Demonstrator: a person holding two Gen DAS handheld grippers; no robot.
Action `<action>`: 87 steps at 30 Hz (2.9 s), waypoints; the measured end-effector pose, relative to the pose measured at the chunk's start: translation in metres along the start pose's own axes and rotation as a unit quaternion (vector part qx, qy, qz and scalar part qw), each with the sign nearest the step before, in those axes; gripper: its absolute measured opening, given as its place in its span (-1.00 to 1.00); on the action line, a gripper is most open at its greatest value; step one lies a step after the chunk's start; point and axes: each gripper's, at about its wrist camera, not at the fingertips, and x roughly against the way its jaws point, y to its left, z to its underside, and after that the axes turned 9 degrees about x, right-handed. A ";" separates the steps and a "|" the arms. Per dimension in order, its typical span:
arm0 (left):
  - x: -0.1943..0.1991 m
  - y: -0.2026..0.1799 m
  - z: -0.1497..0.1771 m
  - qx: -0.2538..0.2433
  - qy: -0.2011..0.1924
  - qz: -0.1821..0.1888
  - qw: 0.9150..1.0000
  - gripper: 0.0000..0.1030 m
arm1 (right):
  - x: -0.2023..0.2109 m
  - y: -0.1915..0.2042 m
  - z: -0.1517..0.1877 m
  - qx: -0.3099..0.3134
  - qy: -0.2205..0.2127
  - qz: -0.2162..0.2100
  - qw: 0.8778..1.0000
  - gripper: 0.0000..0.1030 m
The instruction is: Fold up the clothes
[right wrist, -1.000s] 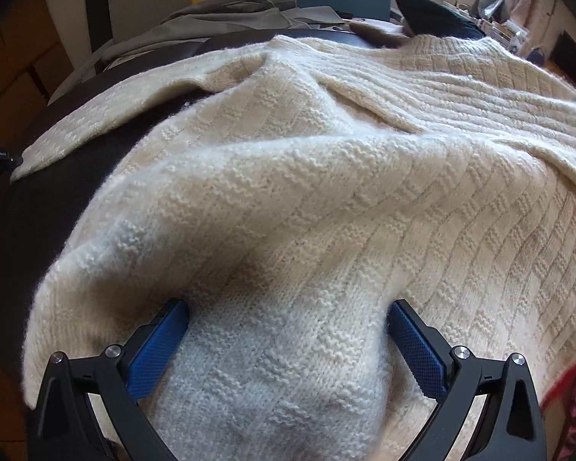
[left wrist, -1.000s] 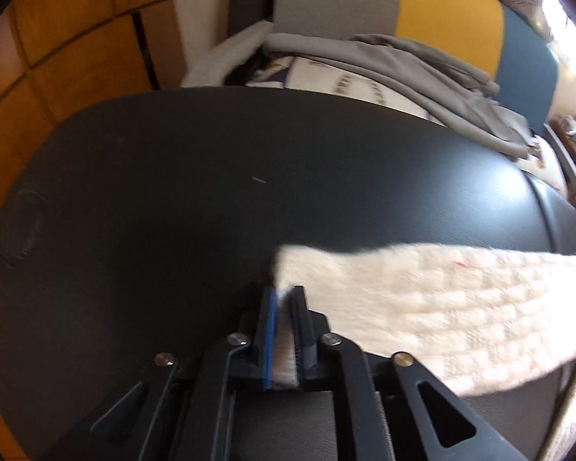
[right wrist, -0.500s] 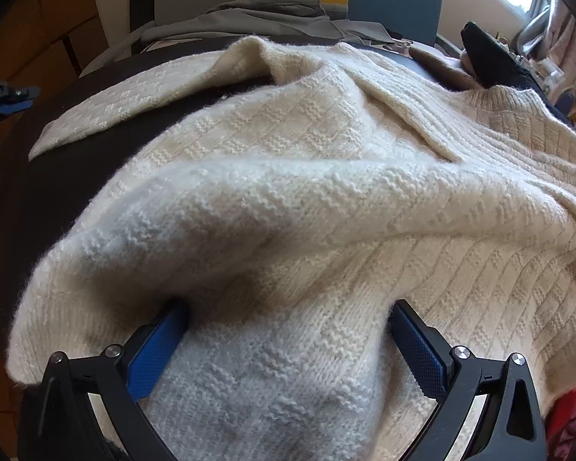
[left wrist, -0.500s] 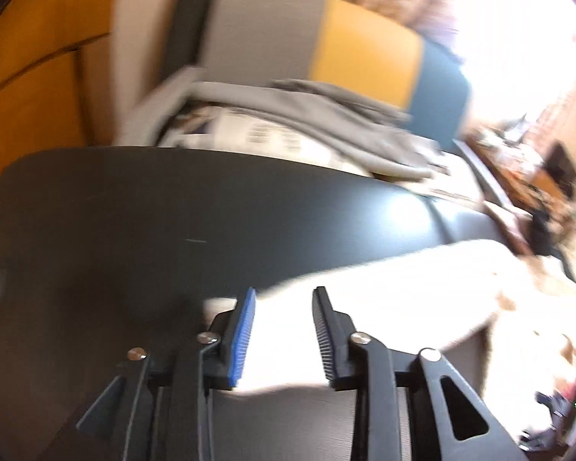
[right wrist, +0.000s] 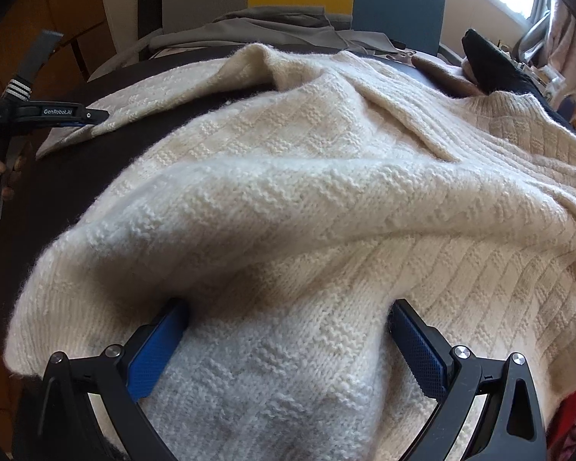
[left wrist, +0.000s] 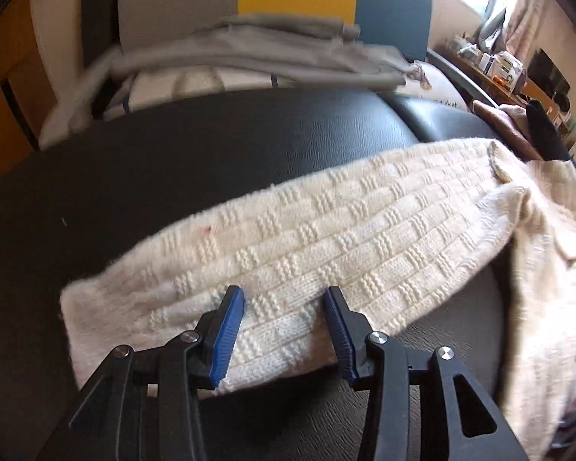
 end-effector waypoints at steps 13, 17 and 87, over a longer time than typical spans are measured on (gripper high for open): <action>0.004 0.085 0.001 0.062 0.002 -0.097 0.993 -0.16 | -0.011 0.030 -0.020 0.065 0.002 -0.017 0.998 1.00; 0.023 0.106 0.006 0.111 0.000 -0.109 0.988 -0.22 | -0.001 0.023 -0.022 0.047 -0.008 -0.053 0.997 0.98; 0.056 -0.076 0.109 0.049 0.063 0.169 0.982 -0.11 | 0.171 -0.386 0.041 -0.355 -0.120 0.175 0.910 -0.52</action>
